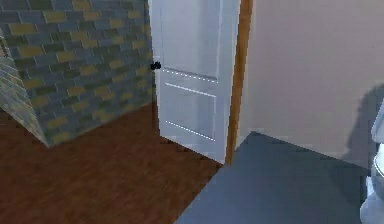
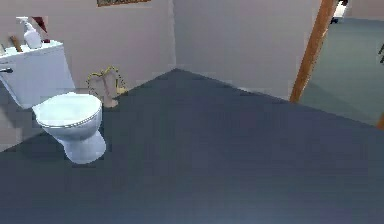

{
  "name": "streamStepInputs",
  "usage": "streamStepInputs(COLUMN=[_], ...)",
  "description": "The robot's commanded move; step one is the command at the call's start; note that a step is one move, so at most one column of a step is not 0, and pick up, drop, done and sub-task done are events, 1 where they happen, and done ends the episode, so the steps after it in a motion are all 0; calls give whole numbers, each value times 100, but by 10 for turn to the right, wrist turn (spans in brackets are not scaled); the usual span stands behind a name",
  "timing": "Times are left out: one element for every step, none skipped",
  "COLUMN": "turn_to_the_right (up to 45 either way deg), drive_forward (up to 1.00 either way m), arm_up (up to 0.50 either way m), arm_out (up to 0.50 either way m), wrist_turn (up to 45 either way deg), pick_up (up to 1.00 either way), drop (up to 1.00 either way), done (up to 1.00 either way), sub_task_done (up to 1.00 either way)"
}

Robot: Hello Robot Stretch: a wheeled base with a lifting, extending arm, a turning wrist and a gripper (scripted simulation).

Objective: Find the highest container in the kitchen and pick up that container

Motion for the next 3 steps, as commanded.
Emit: streamStepInputs(turn_to_the_right=[0,-390,0], drive_forward=[10,0,100], arm_up=[0,0,0], arm_out=[0,0,0], wrist_turn=[0,0,0], pick_up=[0,0,0], drop=[0,0,0], done=[0,0,0], sub_task_done=[0,0,0])
